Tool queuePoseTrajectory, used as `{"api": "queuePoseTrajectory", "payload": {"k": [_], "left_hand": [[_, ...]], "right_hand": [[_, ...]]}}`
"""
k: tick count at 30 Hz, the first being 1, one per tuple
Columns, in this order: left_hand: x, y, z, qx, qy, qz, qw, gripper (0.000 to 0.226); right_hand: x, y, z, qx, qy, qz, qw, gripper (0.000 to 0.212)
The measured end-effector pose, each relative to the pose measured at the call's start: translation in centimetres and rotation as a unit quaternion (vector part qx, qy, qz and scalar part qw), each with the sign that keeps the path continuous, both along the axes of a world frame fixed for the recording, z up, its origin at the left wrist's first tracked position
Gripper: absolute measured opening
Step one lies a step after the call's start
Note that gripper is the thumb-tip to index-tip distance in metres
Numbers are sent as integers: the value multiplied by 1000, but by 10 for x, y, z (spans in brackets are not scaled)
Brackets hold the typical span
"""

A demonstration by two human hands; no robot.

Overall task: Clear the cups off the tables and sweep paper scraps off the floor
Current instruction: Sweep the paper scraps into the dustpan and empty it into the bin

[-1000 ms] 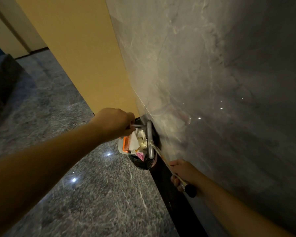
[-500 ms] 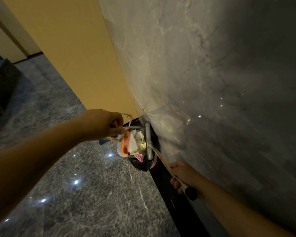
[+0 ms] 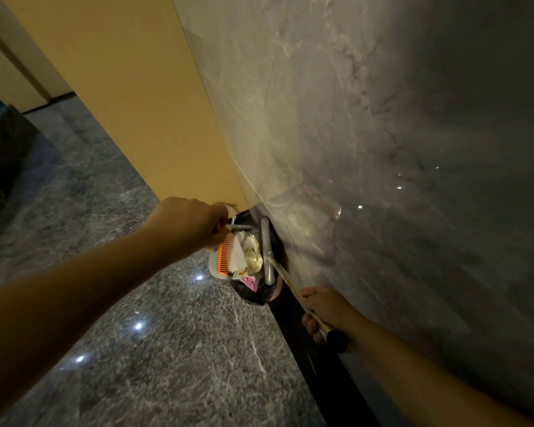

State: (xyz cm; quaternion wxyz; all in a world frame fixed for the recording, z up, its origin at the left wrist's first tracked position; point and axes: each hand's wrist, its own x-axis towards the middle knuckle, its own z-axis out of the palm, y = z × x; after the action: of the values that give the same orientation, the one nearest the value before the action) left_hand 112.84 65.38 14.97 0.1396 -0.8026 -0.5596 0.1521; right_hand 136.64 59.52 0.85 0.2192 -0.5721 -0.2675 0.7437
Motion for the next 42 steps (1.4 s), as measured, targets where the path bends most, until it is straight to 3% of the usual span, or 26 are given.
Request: {"api": "queuePoseTrajectory", "payload": {"k": [2, 7, 12, 22, 30, 34, 38, 42], "left_hand": [[-2, 2, 1, 19, -12, 11, 1000, 24], [-5, 4, 2, 36, 8, 9, 999, 24], [-13, 9, 11, 55, -2, 18, 998, 25], [-27, 15, 9, 46, -2, 35, 998, 27], [-28, 13, 15, 22, 6, 18, 1000, 24], [-28, 7, 15, 35, 16, 22, 999, 23], [-31, 2, 14, 64, 21, 9, 998, 25], [-33, -1, 14, 72, 16, 8, 997, 20]], "right_hand": [[-1, 2, 1, -2, -6, 2, 1000, 17], [0, 4, 0, -47, -19, -14, 999, 33], [-1, 3, -3, -9, -50, -4, 999, 39], [0, 7, -7, -24, -31, 12, 999, 20], [3, 10, -11, -2, -32, 12, 999, 28], [3, 12, -11, -11, -14, 20, 1000, 21], [4, 12, -11, 71, -72, 66, 993, 20], [4, 10, -13, 26, -59, 56, 996, 20]]}}
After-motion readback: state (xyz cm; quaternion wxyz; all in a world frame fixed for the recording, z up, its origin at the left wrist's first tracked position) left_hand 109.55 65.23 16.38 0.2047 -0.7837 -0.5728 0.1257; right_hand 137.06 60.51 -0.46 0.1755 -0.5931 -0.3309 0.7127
